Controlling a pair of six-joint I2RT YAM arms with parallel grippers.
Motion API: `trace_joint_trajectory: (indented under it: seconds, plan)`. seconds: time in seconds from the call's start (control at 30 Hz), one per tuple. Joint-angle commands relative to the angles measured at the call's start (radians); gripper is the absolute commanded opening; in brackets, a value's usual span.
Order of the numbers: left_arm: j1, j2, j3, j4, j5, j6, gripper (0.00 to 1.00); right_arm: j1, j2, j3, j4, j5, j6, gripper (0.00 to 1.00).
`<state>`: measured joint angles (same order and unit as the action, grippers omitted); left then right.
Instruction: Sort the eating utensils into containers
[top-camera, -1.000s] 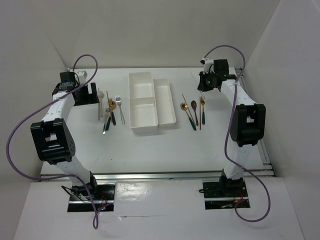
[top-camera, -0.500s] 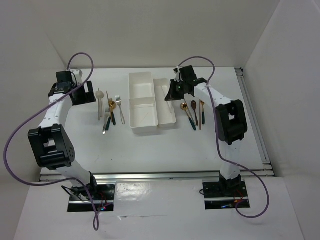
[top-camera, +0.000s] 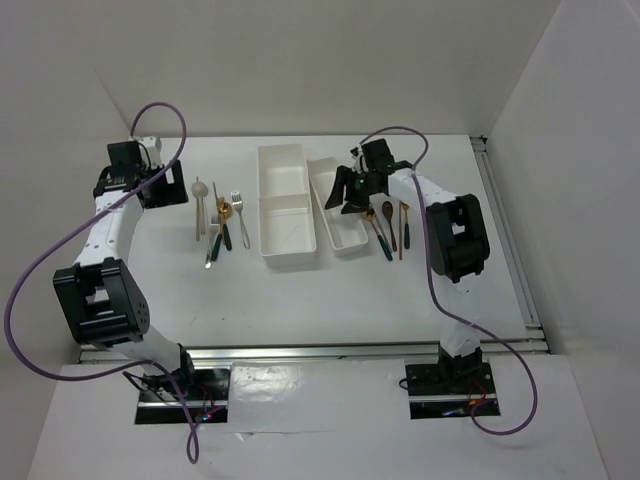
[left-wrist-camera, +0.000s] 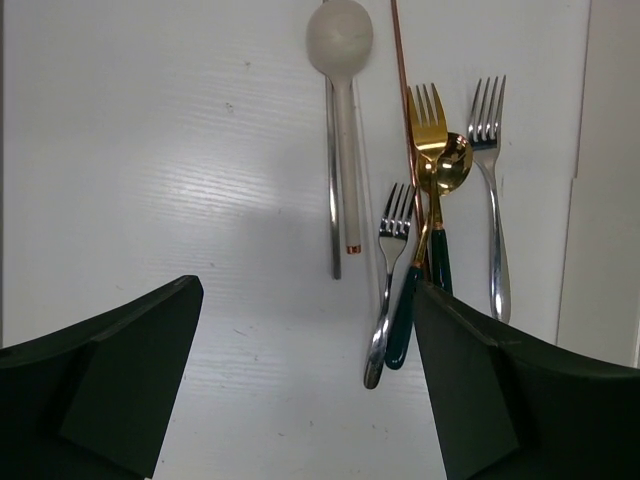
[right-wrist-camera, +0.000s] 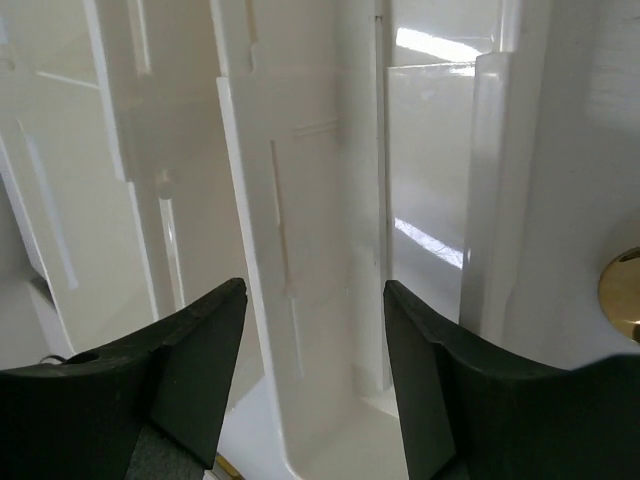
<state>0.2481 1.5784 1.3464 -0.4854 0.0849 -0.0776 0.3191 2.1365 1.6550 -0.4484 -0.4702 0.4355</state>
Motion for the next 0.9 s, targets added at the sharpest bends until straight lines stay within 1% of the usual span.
trace_joint_trajectory:
  seconds: [0.0, 0.03, 0.07, 0.13, 0.17, 0.23, 0.27, 0.3, 0.37, 0.4, 0.47, 0.53, 0.67, 0.87]
  plan:
    - [0.003, -0.046, -0.041, 0.047, 0.061, 0.041, 1.00, -0.052, -0.119, 0.055, 0.048, -0.045, -0.104, 0.65]
    - [0.003, -0.046, -0.052, 0.047, 0.071, 0.041, 1.00, -0.069, -0.168, 0.055, 0.060, -0.045, -0.125, 0.65]
    - [0.003, -0.046, -0.062, 0.057, 0.072, 0.041, 1.00, -0.102, -0.194, 0.046, 0.072, -0.045, -0.182, 0.65]
    - [-0.007, -0.046, -0.062, 0.057, 0.081, 0.041, 1.00, -0.130, -0.269, -0.009, 0.082, -0.021, -0.251, 0.64]
    - [-0.016, -0.025, -0.062, 0.057, 0.081, 0.032, 1.00, -0.159, -0.294, -0.032, 0.082, -0.002, -0.335, 0.64]
    - [-0.026, -0.005, -0.052, 0.057, 0.081, 0.032, 1.00, -0.182, -0.372, -0.136, 0.092, 0.031, -0.418, 0.62]
    - [-0.026, 0.005, -0.035, 0.047, 0.081, 0.032, 1.00, -0.201, -0.397, -0.179, 0.102, 0.080, -0.495, 0.60]
    - [-0.026, 0.017, -0.024, 0.047, 0.072, 0.032, 1.00, -0.201, -0.420, -0.263, 0.102, 0.103, -0.533, 0.58]
    - [-0.026, 0.017, -0.012, 0.047, 0.072, 0.032, 1.00, -0.225, -0.481, -0.351, 0.123, 0.184, -0.619, 0.51]
    - [-0.026, 0.026, -0.012, 0.047, 0.072, 0.032, 1.00, -0.226, -0.495, -0.433, 0.132, 0.212, -0.639, 0.49]
    - [-0.026, 0.026, -0.003, 0.056, 0.072, 0.032, 1.00, -0.239, -0.520, -0.501, 0.154, 0.293, -0.664, 0.46]
    - [-0.035, 0.026, 0.008, 0.056, 0.072, 0.032, 1.00, -0.261, -0.506, -0.543, 0.143, 0.303, -0.664, 0.45]
    - [-0.035, 0.045, 0.031, 0.056, 0.072, 0.032, 1.00, -0.272, -0.443, -0.543, 0.134, 0.358, -0.604, 0.44]
    - [-0.035, 0.054, 0.060, 0.047, 0.062, 0.050, 1.00, -0.295, -0.334, -0.502, 0.123, 0.367, -0.527, 0.44]
